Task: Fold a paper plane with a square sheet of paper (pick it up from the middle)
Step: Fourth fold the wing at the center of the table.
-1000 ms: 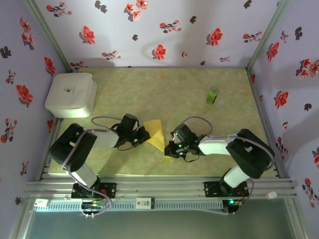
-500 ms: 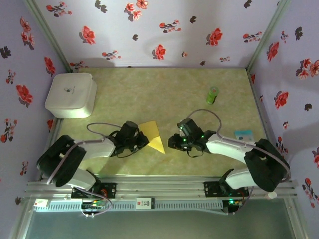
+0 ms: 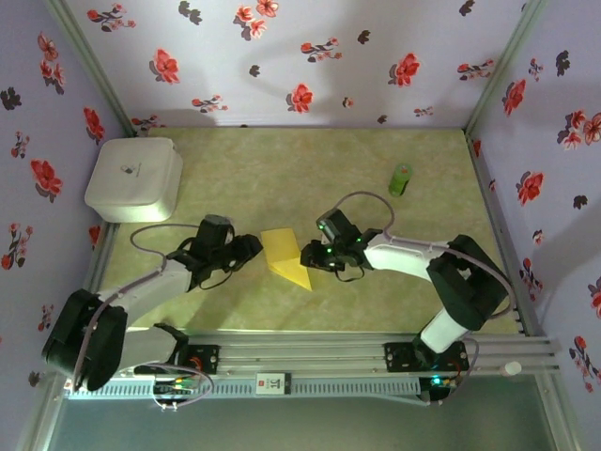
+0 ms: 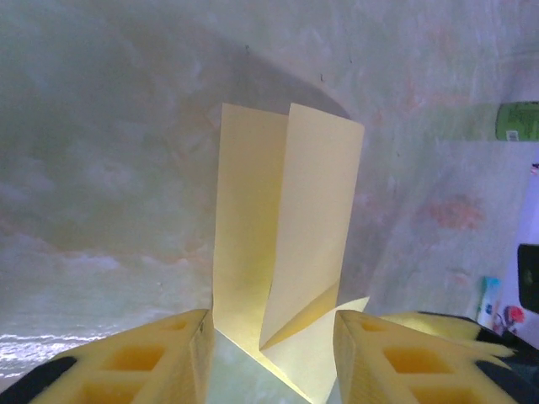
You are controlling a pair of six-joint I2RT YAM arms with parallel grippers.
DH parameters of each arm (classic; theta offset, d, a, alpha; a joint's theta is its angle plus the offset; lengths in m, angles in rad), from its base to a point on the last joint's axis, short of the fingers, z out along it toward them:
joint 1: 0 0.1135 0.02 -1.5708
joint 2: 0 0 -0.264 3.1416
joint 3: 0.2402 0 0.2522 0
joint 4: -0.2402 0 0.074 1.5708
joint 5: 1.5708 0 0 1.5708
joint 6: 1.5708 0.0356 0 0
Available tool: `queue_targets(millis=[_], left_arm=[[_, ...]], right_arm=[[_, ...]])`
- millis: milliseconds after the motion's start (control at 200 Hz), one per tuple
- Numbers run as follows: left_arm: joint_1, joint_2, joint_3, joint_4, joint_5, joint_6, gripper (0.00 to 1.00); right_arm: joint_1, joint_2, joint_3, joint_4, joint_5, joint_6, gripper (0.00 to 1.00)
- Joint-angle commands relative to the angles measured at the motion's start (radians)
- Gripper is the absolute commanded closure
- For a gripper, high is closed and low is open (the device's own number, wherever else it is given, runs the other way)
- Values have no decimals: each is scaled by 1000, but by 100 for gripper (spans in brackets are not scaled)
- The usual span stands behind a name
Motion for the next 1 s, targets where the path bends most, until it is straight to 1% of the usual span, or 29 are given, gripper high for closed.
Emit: queue_targets(millis=[0,135,260,360,430,635,745,815,890,995], left_arm=[[31,47,-16,87,154,39,58],[61,129,-3,163,242,30,58],[72,191,3,222,278,21,58],[80,241,9,286,319,0,61],[81,266,7,332,323,-26,62],[81,313,26,350,331,-27,67],[82,345,33,379,348,-40,74],[81,345,34,391,351,-46,81],[81,342,39,392,349,-53,90],[78,325,29,418,334,-85,96]], right_arm=[[11,10,25,-23,46,-2,67],[15,-13,10,-15,85,15,67],[17,-54,-14,-4,115,29,67],[17,-88,-41,18,135,40,67],[19,-117,-63,39,151,49,67],[31,-197,-131,99,201,77,66],[35,-224,-154,120,216,78,66],[44,-249,-167,136,231,64,65],[70,-284,-179,146,284,24,64],[130,-324,-195,156,384,-76,63]])
